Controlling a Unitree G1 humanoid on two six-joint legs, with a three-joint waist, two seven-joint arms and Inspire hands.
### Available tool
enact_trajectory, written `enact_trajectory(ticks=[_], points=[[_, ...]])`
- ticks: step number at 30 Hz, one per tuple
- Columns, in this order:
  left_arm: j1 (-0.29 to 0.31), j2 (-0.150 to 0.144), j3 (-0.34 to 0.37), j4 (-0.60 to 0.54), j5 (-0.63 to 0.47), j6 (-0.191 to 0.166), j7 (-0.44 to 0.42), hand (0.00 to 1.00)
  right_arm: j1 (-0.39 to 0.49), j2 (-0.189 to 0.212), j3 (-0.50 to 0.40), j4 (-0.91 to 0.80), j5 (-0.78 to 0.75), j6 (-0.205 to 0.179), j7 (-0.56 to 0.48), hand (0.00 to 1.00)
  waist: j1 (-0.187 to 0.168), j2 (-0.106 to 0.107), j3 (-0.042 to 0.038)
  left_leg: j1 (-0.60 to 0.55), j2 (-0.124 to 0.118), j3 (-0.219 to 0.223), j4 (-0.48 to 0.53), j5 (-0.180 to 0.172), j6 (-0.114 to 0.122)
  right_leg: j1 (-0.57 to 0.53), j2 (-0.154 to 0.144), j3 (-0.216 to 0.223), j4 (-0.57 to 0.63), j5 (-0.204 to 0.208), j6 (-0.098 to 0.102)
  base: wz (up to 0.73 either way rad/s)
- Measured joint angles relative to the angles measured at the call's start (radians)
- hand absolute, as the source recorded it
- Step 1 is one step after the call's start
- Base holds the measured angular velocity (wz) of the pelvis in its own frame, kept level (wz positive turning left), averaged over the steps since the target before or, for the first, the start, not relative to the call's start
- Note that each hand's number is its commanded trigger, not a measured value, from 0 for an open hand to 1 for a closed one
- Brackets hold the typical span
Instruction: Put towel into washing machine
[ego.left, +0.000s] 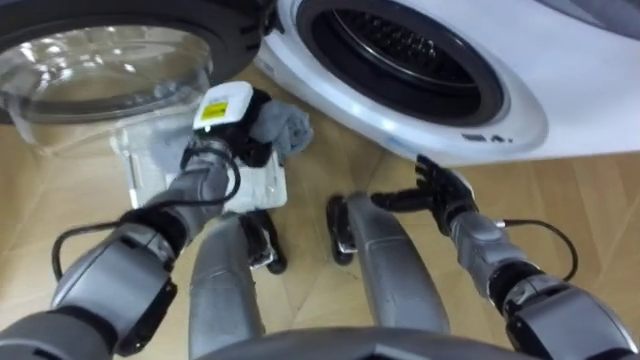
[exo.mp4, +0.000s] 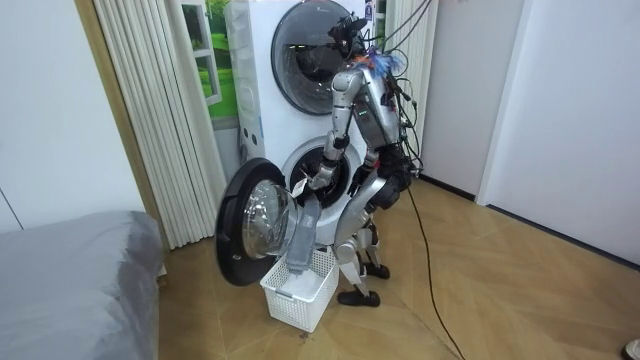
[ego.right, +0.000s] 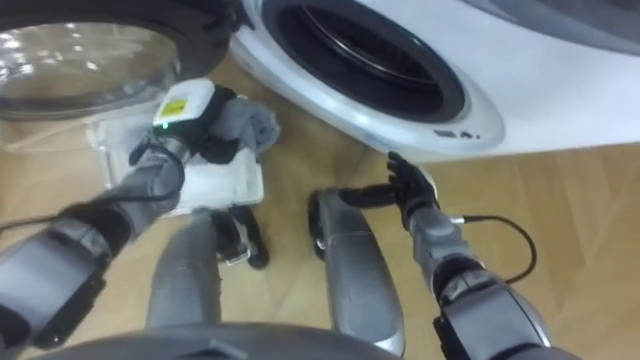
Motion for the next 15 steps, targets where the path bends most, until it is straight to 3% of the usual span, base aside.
enact_trajectory(ticks=[4, 5, 8, 15], points=[[0.053, -0.015, 0.016, -0.082, -0.161, -0.017, -0.065, 1.0, 0.001, -0.001, -0.012, -0.008, -0.018, -0.013, 0.003, 0.0, 0.016, 0.008, -0.01, 0.019, -0.009, 0.004, -0.03, 0.009, -0.003, 0.013, -0.006, 0.002, -0.017, 0.0, 0.0, 0.02], [0.071, -0.016, 0.022, -0.099, -0.221, -0.023, -0.098, 1.0, 0.002, -0.001, -0.013, -0.01, -0.031, -0.016, 0.004, 0.0, 0.025, 0.006, -0.0154, 0.024, -0.01, 0.006, -0.038, 0.011, -0.005, 0.015, -0.006, 0.003, -0.022, 0.001, -0.001, 0.0], [0.118, -0.021, 0.021, -0.16, -0.349, -0.024, -0.195, 1.0, 0.0, -0.002, -0.015, -0.008, -0.067, -0.016, 0.005, 0.0, 0.036, 0.003, -0.0202, 0.034, -0.016, 0.004, -0.059, 0.015, -0.01, 0.025, -0.007, 0.002, -0.038, 0.001, -0.001, 0.03], [0.149, -0.035, 0.011, -0.244, -0.576, -0.024, -0.404, 1.0, -0.001, 0.002, -0.015, -0.011, -0.063, -0.016, 0.012, 0.0, 0.04, -0.003, -0.0239, 0.032, -0.019, -0.002, -0.078, 0.018, -0.012, 0.037, -0.012, -0.018, -0.068, 0.003, 0.0, 0.05]])
